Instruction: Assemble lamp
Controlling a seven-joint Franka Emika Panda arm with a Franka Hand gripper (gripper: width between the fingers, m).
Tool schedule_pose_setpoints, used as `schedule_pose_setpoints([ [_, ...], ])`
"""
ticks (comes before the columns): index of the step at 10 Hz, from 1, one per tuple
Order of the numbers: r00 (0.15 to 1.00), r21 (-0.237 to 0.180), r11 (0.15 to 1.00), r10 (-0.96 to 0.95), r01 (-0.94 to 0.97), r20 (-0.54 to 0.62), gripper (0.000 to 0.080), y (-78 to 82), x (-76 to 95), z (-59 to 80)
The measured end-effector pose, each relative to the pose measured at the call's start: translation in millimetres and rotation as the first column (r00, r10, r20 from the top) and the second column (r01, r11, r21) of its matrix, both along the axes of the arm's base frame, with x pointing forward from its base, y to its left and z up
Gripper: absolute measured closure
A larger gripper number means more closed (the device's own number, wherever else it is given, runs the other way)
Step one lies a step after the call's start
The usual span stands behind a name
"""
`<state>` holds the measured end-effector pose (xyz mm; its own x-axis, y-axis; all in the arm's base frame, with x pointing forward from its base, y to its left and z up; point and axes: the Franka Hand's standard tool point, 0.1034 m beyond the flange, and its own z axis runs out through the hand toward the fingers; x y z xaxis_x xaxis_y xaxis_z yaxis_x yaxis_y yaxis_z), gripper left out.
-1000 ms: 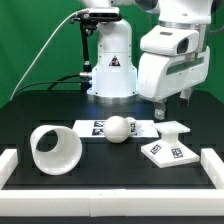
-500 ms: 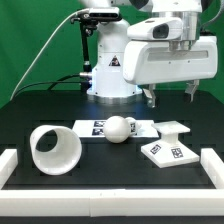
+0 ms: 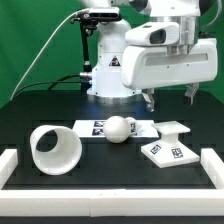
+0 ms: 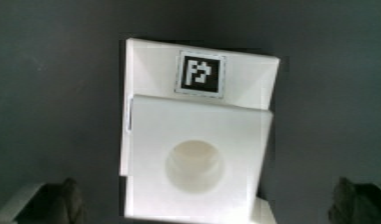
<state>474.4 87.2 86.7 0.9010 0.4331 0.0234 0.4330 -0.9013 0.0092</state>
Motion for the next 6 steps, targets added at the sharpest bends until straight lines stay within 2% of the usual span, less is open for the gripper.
schedule_pose_setpoints([
  [3,0.999,0.028,0.999,-0.038,0.038,-0.008,0.0100,6.1,0.2,-29.8],
  [5,1.000,0.038,0.999,-0.026,0.025,0.008,0.0100,10.3,-2.4,-41.6],
  [6,1.000,0.038,0.999,-0.017,0.017,0.010,0.0100,7.4,-2.0,-44.2],
])
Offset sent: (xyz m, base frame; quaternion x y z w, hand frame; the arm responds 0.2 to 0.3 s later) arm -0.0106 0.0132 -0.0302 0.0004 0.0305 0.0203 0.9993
